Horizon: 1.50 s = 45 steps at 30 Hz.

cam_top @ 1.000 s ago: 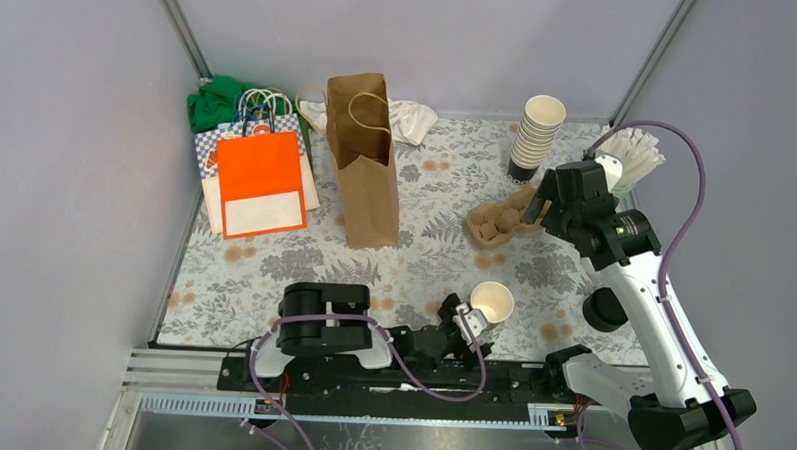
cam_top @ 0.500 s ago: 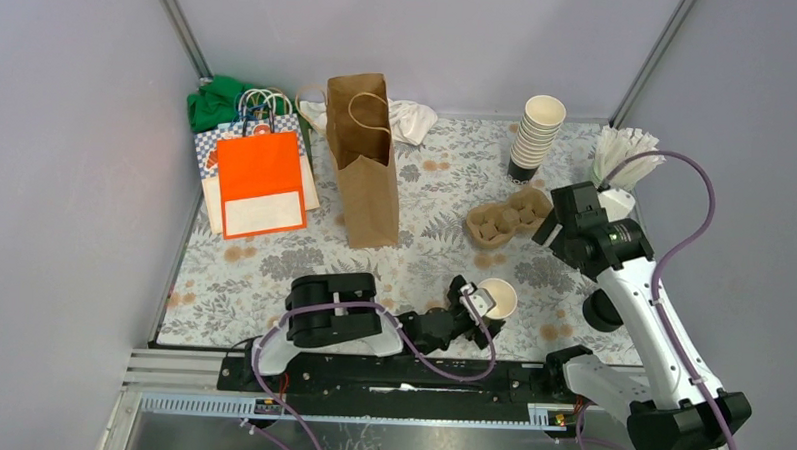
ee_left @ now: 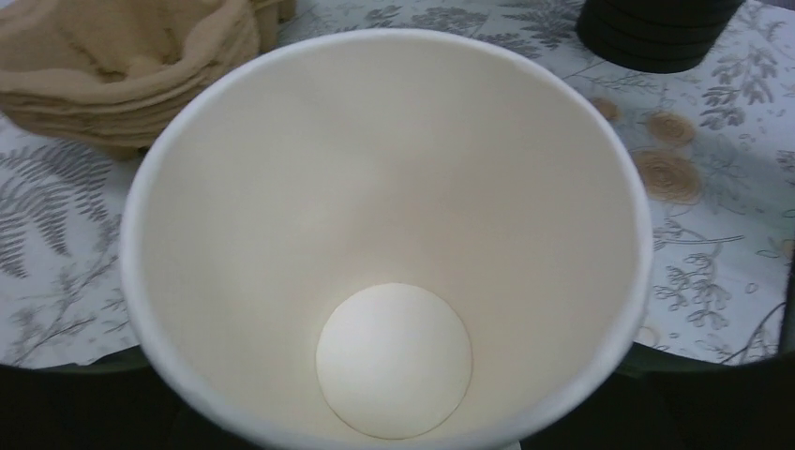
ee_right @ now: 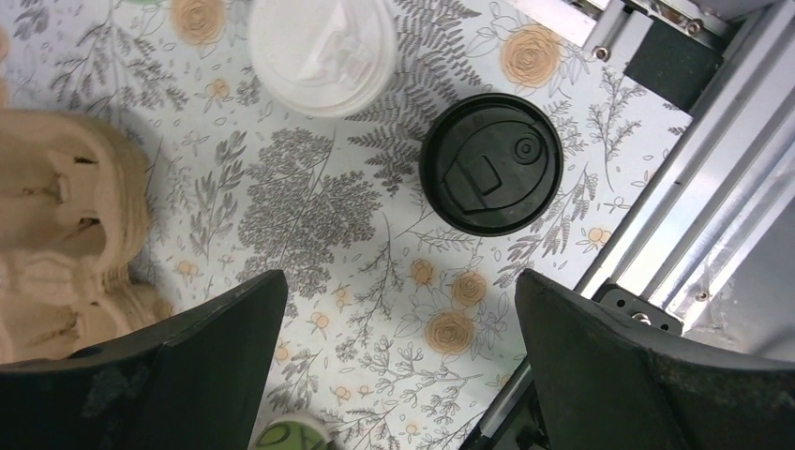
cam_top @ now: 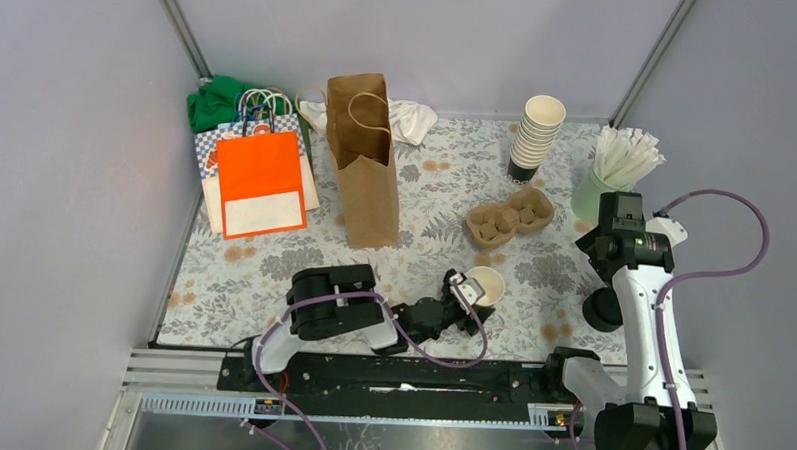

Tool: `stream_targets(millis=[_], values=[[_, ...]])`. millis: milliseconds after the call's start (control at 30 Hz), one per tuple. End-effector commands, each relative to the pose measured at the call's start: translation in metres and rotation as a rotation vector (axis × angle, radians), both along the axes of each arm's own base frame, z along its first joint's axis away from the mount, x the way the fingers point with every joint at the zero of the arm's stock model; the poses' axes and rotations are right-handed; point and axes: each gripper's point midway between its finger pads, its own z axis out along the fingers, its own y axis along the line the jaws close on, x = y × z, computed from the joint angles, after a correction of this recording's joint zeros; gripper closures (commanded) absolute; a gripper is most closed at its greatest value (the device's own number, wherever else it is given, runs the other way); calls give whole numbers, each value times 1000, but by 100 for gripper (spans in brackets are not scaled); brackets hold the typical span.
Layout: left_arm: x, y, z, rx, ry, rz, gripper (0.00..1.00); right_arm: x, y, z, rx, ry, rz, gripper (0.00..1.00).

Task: Pack the takeout coffee
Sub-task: Pick up the coffee cup from the center of the board.

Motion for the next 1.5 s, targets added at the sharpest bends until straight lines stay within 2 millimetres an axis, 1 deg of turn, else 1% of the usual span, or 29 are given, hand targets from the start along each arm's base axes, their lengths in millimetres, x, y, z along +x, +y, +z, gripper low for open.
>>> stream_targets(millis=[0, 67, 100, 167, 267, 367, 433, 500, 600, 667, 700, 767, 867, 1000, 1133, 1200, 1267, 1367, 1467], values=[[24, 24, 31, -97, -9, 68, 21, -4, -9, -6, 17, -23, -86, 0], [34, 37, 33, -98, -10, 98, 21, -8, -8, -13, 43, -26, -114, 0], [39, 46, 31, -90, -8, 115, 21, -9, -8, -15, 48, -31, -129, 0], [50, 62, 34, -97, -4, 152, 21, -9, -9, -17, 49, -47, -144, 0], [66, 86, 37, -109, 14, 212, 21, -10, -16, -19, 31, -43, -170, 0], [79, 104, 36, -104, 23, 266, 21, -11, -23, -20, 18, -31, -196, 0], [87, 110, 35, -102, 17, 289, 20, -11, -29, -20, 12, -33, -215, 0], [96, 112, 33, -100, 20, 302, 20, -12, -34, -21, 8, -32, -239, 0], [102, 106, 34, -101, 20, 290, 19, -16, -37, -25, 16, -23, -275, 0], [103, 102, 36, -111, 24, 282, 13, -21, -40, -30, 19, -22, -308, 0], [103, 100, 37, -120, 27, 277, 11, -23, -42, -32, 20, -20, -324, 0], [101, 96, 40, -141, 47, 269, 2, -23, -44, -34, 22, -19, -337, 0], [93, 89, 45, -181, 105, 232, 1, -21, -45, -38, 34, -14, -350, 0], [76, 84, 54, -175, 121, 206, 1, -17, -45, -47, 55, -22, -352, 0], [58, 89, 63, -175, 148, 200, 1, -10, -39, -64, 109, -17, -335, 0], [47, 94, 68, -196, 174, 180, 1, -10, -39, -73, 116, 5, -346, 0], [38, 97, 68, -192, 198, 169, 1, -10, -41, -77, 111, 19, -360, 0], [30, 103, 67, -161, 213, 169, 1, -9, -44, -82, 102, 21, -382, 0], [28, 109, 68, -145, 211, 179, 1, -12, -48, -84, 78, 26, -401, 0]])
